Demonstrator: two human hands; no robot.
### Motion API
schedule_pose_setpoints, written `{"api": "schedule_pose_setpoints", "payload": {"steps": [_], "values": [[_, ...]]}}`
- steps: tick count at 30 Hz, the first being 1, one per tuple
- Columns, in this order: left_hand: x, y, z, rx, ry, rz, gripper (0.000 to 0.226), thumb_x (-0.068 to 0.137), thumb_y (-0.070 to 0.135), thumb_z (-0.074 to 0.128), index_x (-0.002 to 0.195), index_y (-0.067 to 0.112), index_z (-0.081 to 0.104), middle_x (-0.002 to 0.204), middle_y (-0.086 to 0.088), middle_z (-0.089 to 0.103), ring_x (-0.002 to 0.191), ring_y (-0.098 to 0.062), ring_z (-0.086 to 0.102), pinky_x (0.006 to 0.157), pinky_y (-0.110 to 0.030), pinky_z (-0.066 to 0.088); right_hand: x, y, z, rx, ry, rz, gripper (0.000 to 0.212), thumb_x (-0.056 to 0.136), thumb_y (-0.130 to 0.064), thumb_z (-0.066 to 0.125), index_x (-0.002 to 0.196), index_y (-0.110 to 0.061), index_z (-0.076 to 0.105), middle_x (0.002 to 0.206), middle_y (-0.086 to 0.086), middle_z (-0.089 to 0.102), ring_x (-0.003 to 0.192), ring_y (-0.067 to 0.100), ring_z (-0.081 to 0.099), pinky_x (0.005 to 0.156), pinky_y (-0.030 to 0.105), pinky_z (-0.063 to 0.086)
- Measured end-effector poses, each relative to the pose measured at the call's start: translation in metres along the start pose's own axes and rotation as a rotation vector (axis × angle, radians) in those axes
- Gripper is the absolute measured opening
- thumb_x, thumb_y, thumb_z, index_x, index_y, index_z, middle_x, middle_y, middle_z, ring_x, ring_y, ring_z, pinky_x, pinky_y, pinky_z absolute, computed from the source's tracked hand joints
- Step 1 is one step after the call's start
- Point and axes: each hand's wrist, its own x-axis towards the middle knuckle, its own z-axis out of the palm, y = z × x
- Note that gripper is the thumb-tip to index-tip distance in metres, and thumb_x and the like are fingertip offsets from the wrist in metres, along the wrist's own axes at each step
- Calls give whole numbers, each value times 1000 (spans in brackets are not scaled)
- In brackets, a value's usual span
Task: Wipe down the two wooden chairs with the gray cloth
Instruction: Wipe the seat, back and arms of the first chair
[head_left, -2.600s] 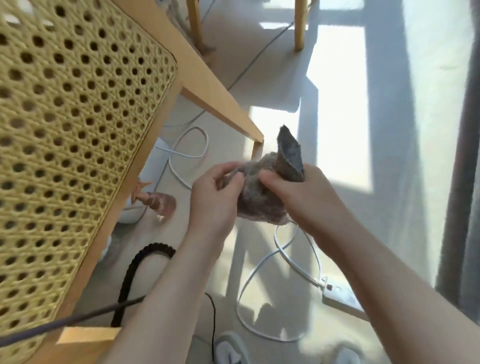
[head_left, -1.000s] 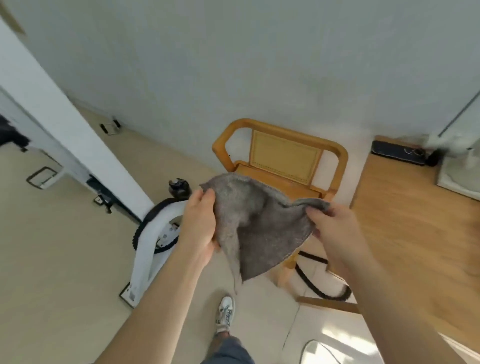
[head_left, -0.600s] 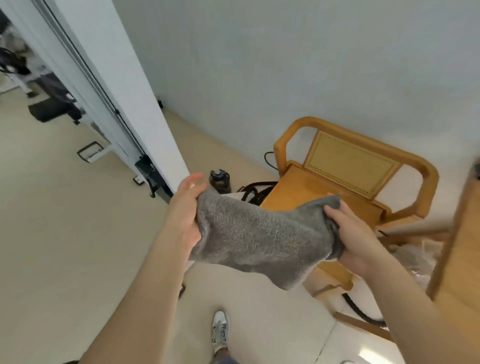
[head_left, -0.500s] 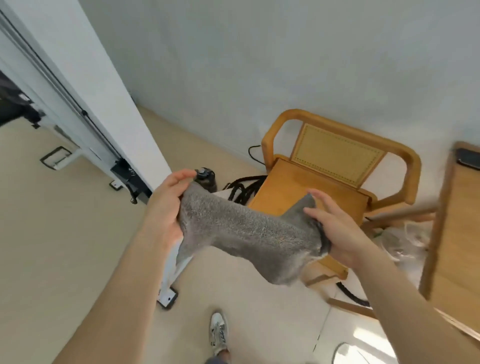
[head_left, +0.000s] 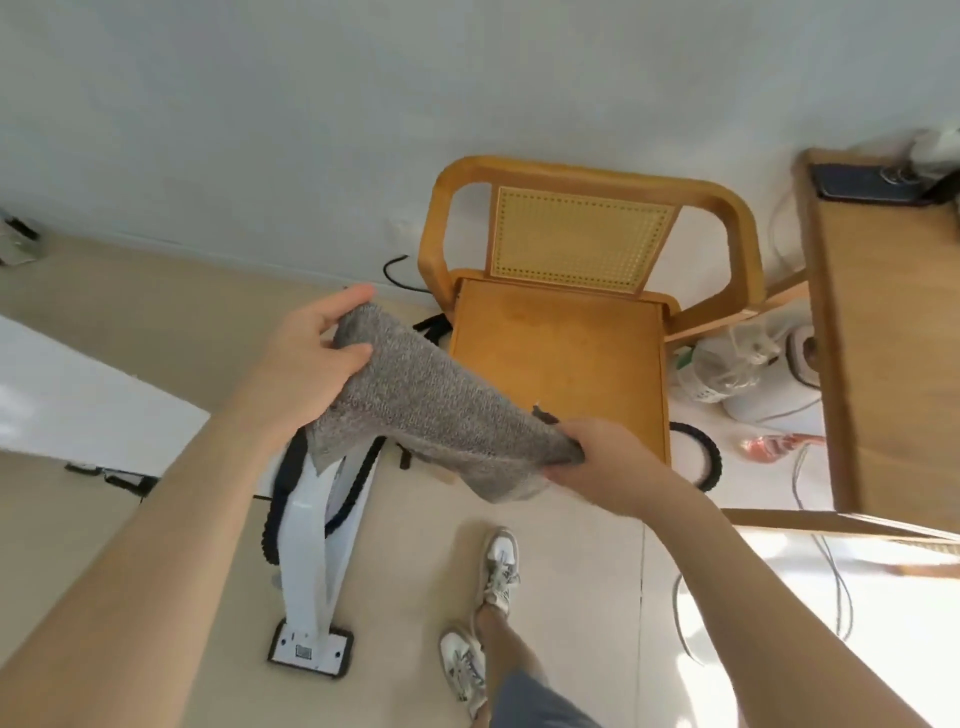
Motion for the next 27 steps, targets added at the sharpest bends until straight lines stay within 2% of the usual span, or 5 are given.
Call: {"api": "schedule_pose_setpoints", "payload": {"steps": [6,10,19,23,27], "values": [[84,-17,18,243,172,101,50,97,10,44,141,33,47,107,-6,67,55,-18,53,53,-28,43,40,30,-15,850,289,184,22,93,-12,61,90,-28,75,82,-11,73,79,3,64,74,20,53],[135,-29,25,224,98,84,53,92,21,54,143,31,44,136,-3,55,96,-16,63,81,-32,54,73,36,-22,1214,348,260,22,94,-5,55,106,-13,72,107,8,72,99,20,67,87,36,55],[241,-110,61,528,-173,10,79,80,32,74,148,22,35,148,-7,43,133,-27,43,108,-45,38,156,63,37,861,38,334,52,89,-51,59,105,-2,69,91,19,66,84,26,60,82,34,46],[256,-164,88,638,-225,48,65,82,14,68,142,21,46,140,-8,51,126,-27,48,104,-41,40,171,82,79,908,-7,345,21,93,-28,60,90,-14,75,81,2,72,75,8,65,70,17,48],[250,-207,138,405,-249,54,32,89,10,60,113,29,69,111,12,66,107,-10,59,95,-31,45,183,133,131,1120,131,491,19,88,-13,66,72,-3,68,73,15,64,70,27,63,70,38,48]]}}
